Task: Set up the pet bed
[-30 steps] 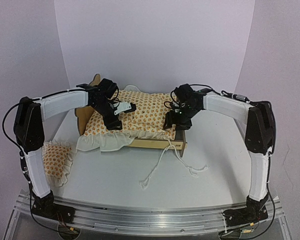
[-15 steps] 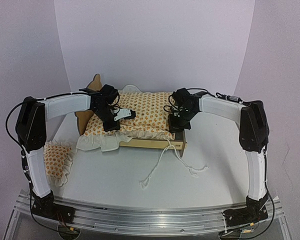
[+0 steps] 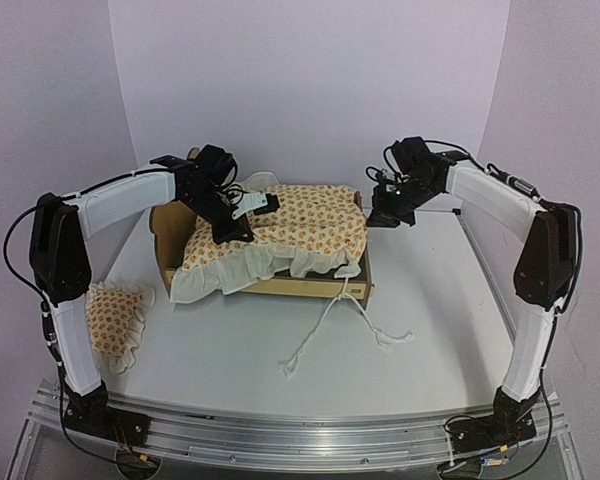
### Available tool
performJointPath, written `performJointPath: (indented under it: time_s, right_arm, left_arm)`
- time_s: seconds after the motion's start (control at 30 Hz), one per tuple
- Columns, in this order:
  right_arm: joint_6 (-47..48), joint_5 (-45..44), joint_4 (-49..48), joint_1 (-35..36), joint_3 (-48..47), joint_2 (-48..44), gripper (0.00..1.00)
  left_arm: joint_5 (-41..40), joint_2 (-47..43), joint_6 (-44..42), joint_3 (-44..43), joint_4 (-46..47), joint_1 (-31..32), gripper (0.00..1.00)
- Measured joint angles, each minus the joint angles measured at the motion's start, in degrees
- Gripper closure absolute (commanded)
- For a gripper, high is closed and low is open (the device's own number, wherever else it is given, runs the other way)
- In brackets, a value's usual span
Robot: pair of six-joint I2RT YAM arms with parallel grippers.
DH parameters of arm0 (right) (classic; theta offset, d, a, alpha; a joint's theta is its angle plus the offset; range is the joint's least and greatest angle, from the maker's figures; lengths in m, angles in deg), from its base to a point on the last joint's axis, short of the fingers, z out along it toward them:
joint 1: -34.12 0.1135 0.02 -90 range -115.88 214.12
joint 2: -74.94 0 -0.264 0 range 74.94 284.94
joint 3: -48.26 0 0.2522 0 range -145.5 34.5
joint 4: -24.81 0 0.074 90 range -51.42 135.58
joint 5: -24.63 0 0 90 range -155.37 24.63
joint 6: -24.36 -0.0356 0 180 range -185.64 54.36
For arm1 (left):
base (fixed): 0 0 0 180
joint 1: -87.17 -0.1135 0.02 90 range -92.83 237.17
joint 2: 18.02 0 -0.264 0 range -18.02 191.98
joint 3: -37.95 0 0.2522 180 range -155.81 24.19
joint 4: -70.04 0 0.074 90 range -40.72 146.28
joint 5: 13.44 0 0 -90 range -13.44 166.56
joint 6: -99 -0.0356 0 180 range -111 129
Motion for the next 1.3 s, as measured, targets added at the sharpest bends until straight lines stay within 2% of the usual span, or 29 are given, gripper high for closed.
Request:
performJointPath:
  time_s: [0.23, 0.27, 0.3, 0.37, 0.43, 0.47, 0.5, 0.67, 0.8, 0.97, 1.17, 1.3]
  right_arm:
    - [1.1, 3.5, 2.4, -1.3, -0.5, 0.0, 1.0]
    - [1.1, 3.8, 2.6, -1.4, -0.5, -0.1, 0.99]
    - [1.2, 4.1, 2.7, -1.5, -0.4, -0.1, 0.97]
    - [1.3, 4.6, 2.8, -1.5, 0.3, -0.1, 0.78]
    - [1.8, 4.6, 3.3, -1.6, 1.4, 0.0, 0.67]
    - [2.1, 4.6, 3.6, -1.6, 1.8, 0.0, 0.63]
    - [2.4, 4.5, 4.0, -1.5, 2.0, 0.0, 0.6]
    - [7.1, -0.3, 3.5, 0.7, 3.4, -1.9, 0.4]
    - [7.8, -5.1, 2.2, 8.0, 9.1, -7.6, 0.39]
    - [1.5, -9.4, -0.2, 17.7, 11.0, -7.9, 0.41]
    - [-6.3, -10.8, -4.4, 17.8, 7.6, 0.3, 0.35]
    - [-8.2, -12.8, -5.5, 17.2, 5.4, 5.9, 0.35]
  left_arm:
    - [4.1, 0.0, -1.7, -1.3, -1.3, -3.4, 1.0]
    - [4.9, -0.1, -2.4, -1.6, -1.7, -3.9, 0.98]
    - [5.6, -0.3, -3.0, -1.7, -2.0, -4.3, 0.9]
    - [6.1, -0.8, -4.1, -0.6, -2.0, -4.4, 0.68]
    - [5.9, -1.3, -5.2, 1.7, -2.1, -3.5, 0.52]
    - [5.7, -1.4, -5.4, 3.0, -2.1, -3.0, 0.44]
    - [5.5, -1.4, -5.6, 4.2, -2.5, -2.4, 0.41]
    - [5.1, -1.5, -5.4, 3.7, -4.0, -1.5, 0.39]
    - [3.9, -4.7, -4.1, 3.8, -3.4, -1.4, 0.46]
    - [-0.6, -16.5, -1.9, 17.7, 0.0, 2.2, 0.42]
    - [-6.9, -20.2, -1.8, 31.4, 4.7, 6.1, 0.3]
    - [-12.2, -20.2, -2.7, 35.8, 7.4, 5.5, 0.29]
